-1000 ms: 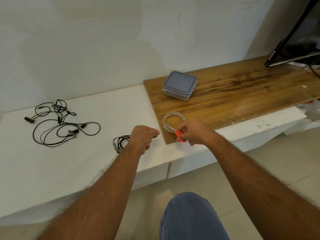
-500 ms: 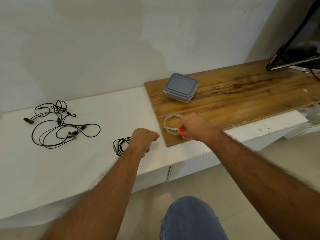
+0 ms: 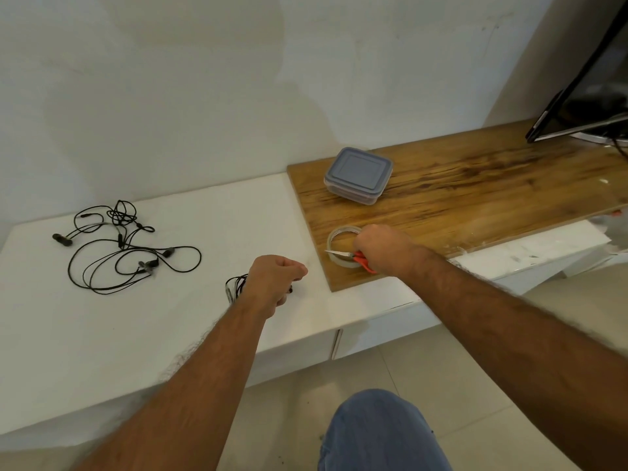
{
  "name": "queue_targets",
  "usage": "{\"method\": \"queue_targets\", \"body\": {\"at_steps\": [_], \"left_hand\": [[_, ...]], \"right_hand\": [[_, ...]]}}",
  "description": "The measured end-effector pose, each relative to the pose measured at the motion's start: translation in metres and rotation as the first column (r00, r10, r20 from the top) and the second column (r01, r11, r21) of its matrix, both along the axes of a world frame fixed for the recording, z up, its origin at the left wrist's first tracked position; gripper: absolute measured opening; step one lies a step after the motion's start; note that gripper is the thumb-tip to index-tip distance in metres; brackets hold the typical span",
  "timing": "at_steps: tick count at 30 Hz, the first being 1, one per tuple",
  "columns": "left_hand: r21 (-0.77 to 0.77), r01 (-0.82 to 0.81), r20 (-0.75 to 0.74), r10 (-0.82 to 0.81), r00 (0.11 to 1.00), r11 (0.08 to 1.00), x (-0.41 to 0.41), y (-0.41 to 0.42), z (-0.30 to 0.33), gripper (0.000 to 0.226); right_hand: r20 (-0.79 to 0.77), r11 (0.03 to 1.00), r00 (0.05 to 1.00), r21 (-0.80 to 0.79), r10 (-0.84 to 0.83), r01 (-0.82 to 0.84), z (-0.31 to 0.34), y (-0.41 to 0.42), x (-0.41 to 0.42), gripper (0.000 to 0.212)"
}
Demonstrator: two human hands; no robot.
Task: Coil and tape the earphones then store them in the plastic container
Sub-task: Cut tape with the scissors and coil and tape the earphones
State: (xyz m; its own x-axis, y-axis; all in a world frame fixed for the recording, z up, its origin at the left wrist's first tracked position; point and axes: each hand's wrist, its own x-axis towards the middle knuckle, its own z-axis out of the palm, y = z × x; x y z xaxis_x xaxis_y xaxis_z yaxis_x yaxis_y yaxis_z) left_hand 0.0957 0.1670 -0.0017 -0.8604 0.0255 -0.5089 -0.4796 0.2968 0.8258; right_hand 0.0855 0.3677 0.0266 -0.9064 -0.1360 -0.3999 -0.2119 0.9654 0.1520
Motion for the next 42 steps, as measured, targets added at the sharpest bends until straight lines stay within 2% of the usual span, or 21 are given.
{"method": "queue_targets", "body": {"at_steps": [7,10,12,13,15,17,18,19,21,24,27,34,38,42], "left_hand": [[-0.007,0.031,0.002,-0.031,1.000,1.000,0.011,-0.006,0.008,0.003],[0.011,0.032,0.002,-0.032,0.999,0.999,0.017,-0.010,0.011,0.004],[0.021,0.042,0.006,-0.042,0.999,0.999,0.022,-0.015,0.012,0.003],[0.026,0.045,0.008,-0.046,0.999,0.999,0.026,-0.018,0.013,0.003],[0.036,0.061,0.016,-0.062,0.998,0.997,0.035,-0.025,0.016,0.001],[0.049,0.093,0.025,-0.094,0.995,0.994,0.044,-0.035,0.018,0.003],[0.051,0.102,0.027,-0.104,0.994,0.993,0.049,-0.041,0.019,0.004],[0.046,0.100,0.025,-0.102,0.995,0.994,0.053,-0.048,0.020,0.005],[0.034,0.076,0.022,-0.077,0.997,0.996,0.060,-0.061,0.020,0.004],[0.031,0.039,0.027,-0.039,0.999,0.999,0.069,-0.079,0.018,0.003],[0.043,0.010,0.042,-0.012,0.999,0.999,0.075,-0.091,0.017,0.005],[0.099,-0.061,0.074,0.053,0.996,0.993,0.083,-0.107,0.014,0.008],[0.306,-0.233,0.255,0.157,0.954,0.923,0.083,-0.113,0.011,0.015],[0.433,-0.362,0.380,0.196,0.904,0.826,0.079,-0.111,0.010,0.014]], "right_hand": [[-0.010,0.999,0.999,0.000,-0.038,0.038,0.004,0.000,0.003,0.021],[-0.066,0.995,0.994,-0.039,-0.089,0.087,0.008,-0.001,0.008,0.018],[-0.122,0.979,0.982,-0.161,-0.142,0.122,0.012,-0.006,0.013,0.018],[-0.133,0.948,0.974,-0.285,-0.184,0.141,0.011,-0.011,0.016,0.019],[-0.060,0.783,0.956,-0.589,-0.289,0.199,0.007,-0.026,0.024,0.021],[0.174,0.509,0.921,-0.790,-0.348,0.341,0.002,-0.041,0.032,0.029],[0.324,0.370,0.887,-0.820,-0.329,0.436,0.000,-0.048,0.037,0.031],[0.445,0.271,0.848,-0.812,-0.287,0.518,-0.002,-0.054,0.041,0.032],[0.577,0.182,0.793,-0.774,-0.194,0.607,-0.008,-0.063,0.047,0.029],[0.615,0.160,0.781,-0.765,-0.106,0.624,-0.016,-0.078,0.052,0.019],[0.592,0.125,0.797,-0.787,-0.123,0.604,-0.017,-0.092,0.055,0.007],[0.530,0.105,0.825,-0.825,-0.198,0.555,-0.018,-0.117,0.063,0.006],[0.420,-0.009,0.851,-0.898,-0.315,0.440,-0.024,-0.128,0.072,0.009],[0.308,-0.003,0.862,-0.942,-0.402,0.335,-0.031,-0.133,0.076,0.007]]}}
